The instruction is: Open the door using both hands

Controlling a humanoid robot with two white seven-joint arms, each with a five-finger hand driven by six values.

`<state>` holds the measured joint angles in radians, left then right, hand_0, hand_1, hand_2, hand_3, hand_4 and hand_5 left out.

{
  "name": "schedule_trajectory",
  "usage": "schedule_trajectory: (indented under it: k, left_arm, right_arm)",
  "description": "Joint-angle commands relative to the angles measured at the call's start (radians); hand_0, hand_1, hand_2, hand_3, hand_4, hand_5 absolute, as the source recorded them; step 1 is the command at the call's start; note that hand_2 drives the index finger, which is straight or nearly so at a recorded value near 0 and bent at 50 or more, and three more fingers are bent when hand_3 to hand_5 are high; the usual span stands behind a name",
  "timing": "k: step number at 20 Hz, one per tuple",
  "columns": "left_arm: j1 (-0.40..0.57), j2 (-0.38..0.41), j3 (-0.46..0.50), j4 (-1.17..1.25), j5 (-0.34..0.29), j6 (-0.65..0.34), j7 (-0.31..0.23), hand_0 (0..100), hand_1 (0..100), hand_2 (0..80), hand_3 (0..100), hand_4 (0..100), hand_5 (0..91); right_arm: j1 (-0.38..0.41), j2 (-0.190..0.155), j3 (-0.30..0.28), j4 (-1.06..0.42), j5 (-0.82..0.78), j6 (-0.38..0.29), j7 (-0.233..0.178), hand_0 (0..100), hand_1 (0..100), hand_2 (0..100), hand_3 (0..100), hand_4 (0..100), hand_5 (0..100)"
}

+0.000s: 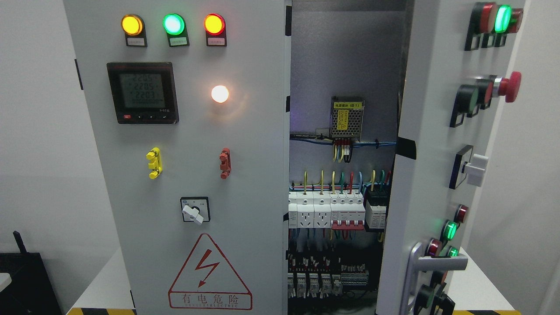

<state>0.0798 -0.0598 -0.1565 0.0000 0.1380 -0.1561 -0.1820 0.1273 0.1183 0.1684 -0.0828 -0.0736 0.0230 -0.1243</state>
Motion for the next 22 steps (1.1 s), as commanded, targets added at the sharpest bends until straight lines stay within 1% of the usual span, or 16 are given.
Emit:
schedule_trajectory:
  k: [1,16,20,21,22]
  left_arm:
    - [0.0,0.0,0.0,-0.032,0.0,0.0,-0.001,12,39,0.0,0,0,0.0]
    - [0.0,0.0,0.002,-0.031,0.0,0.0,-0.001,12,39,0.0,0,0,0.0]
    - [-0.005,0.0,-0.012,-0.035,0.002,-0.005,-0.001,12,39,0.0,0,0,0.0]
    - [-0.008,0.001,-0.006,-0.073,0.0,-0.017,-0.001,12,39,0.0,0,0,0.0]
    - [0.006,0.008,-0.002,-0.165,0.002,-0.032,-0.002,12,39,0.0,0,0,0.0]
  right_arm:
    - [0.0,0.001,0.0,0.0,0.0,0.0,0.0,12,39,0,0,0,0]
    - [0.0,0.0,-0.001,0.0,0.0,0.0,0.0,12,39,0,0,0,0]
    - [0.0,0.0,0.0,0.0,0.0,0.0,0.0,12,39,0,0,0,0]
    - [0.0,0.0,0.0,0.0,0.0,0.0,0.0,12,39,0,0,0,0]
    - [0.0,0.0,0.0,0.0,0.0,0.0,0.0,12,39,0,0,0,0]
